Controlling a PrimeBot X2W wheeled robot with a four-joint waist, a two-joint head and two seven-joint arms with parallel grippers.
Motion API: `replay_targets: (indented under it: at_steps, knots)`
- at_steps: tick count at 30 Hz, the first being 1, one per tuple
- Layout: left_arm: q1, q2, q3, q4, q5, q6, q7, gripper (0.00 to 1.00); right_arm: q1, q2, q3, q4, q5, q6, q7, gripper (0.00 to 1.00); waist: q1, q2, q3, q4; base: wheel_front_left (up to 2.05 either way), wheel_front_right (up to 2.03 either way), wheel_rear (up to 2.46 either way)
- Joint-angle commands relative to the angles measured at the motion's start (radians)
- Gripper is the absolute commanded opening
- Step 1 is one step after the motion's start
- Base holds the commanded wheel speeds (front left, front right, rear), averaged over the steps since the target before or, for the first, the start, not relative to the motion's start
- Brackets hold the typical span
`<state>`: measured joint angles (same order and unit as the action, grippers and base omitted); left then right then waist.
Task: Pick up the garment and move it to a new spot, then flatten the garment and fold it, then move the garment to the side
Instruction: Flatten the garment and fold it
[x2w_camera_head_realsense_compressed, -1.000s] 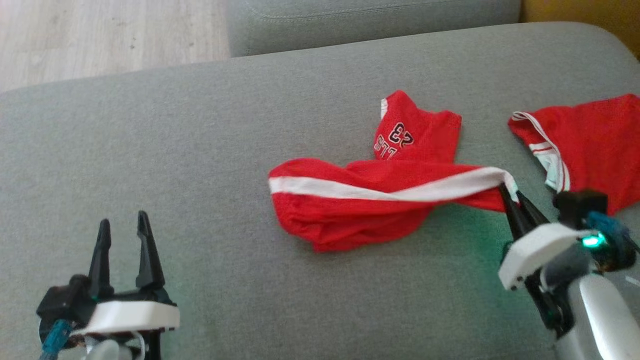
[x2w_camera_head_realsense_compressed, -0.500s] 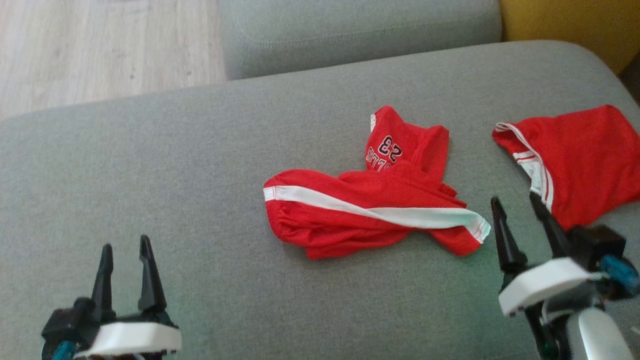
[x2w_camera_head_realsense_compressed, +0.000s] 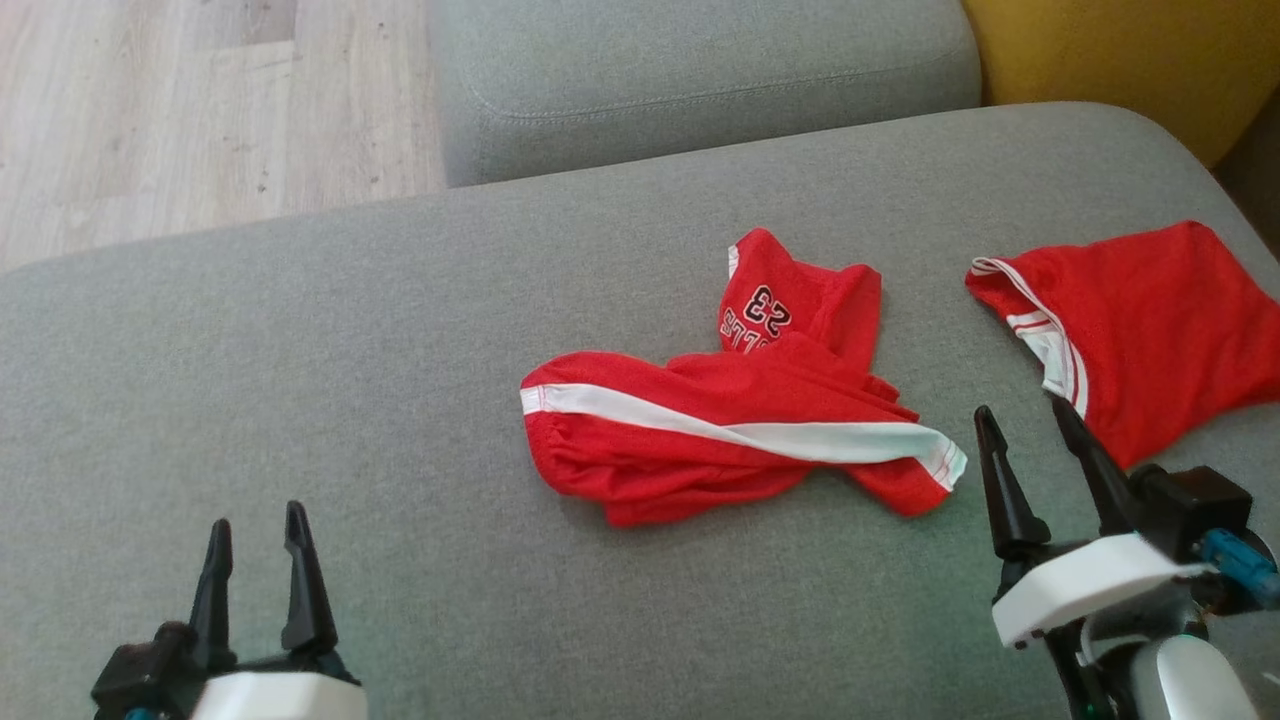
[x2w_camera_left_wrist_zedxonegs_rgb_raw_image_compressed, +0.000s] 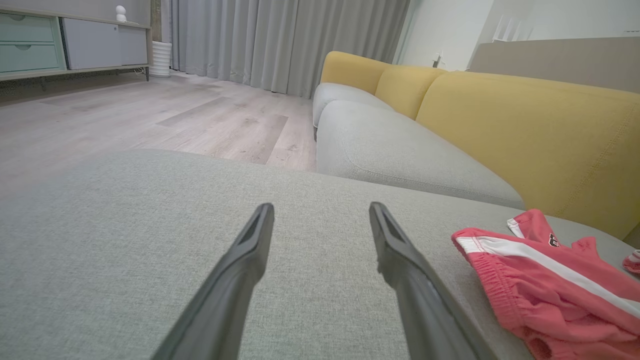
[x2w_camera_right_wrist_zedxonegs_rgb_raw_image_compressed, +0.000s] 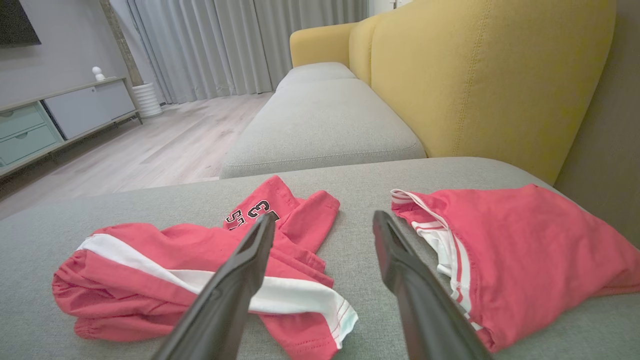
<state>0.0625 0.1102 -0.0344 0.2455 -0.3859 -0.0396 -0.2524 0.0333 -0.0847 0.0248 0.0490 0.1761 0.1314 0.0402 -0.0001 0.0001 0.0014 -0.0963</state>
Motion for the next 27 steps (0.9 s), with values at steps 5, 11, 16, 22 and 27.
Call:
replay_targets:
  at_steps: [5, 11, 16, 22, 27]
  knots:
    - [-0.049, 0.002, 0.008, -0.039, 0.015, -0.002, 0.007, 1.00, -0.028, -0.002, 0.031, -0.045, 0.009, -0.001, 0.000, 1.00, 0.0001, -0.0001, 0.017, 0.001, 0.00, 0.00, 0.00]
    - [-0.208, -0.022, -0.145, 0.011, 0.020, -0.057, 0.143, 1.00, -0.049, -0.001, 0.042, -0.054, 0.015, -0.001, 0.002, 1.00, 0.0001, -0.0001, 0.068, 0.011, 0.00, 0.00, 0.00]
    - [-0.364, -0.051, -0.221, 0.137, -0.052, -0.061, 0.280, 1.00, -0.084, 0.003, 0.069, -0.056, 0.015, -0.001, 0.002, 1.00, 0.0001, -0.0001, 0.122, -0.008, 0.00, 0.00, 0.00]
    - [-0.472, -0.059, -0.258, 0.248, -0.157, -0.029, 0.383, 1.00, -0.123, 0.007, 0.097, -0.043, 0.017, -0.001, -0.011, 1.00, 0.0001, -0.0001, 0.169, -0.048, 0.00, 0.00, 0.00]
    - [-0.503, -0.060, -0.288, 0.276, -0.234, -0.028, 0.390, 1.00, -0.134, 0.009, 0.097, -0.026, 0.021, -0.001, -0.025, 1.00, 0.0001, -0.0001, 0.185, -0.070, 0.00, 0.00, 0.00]
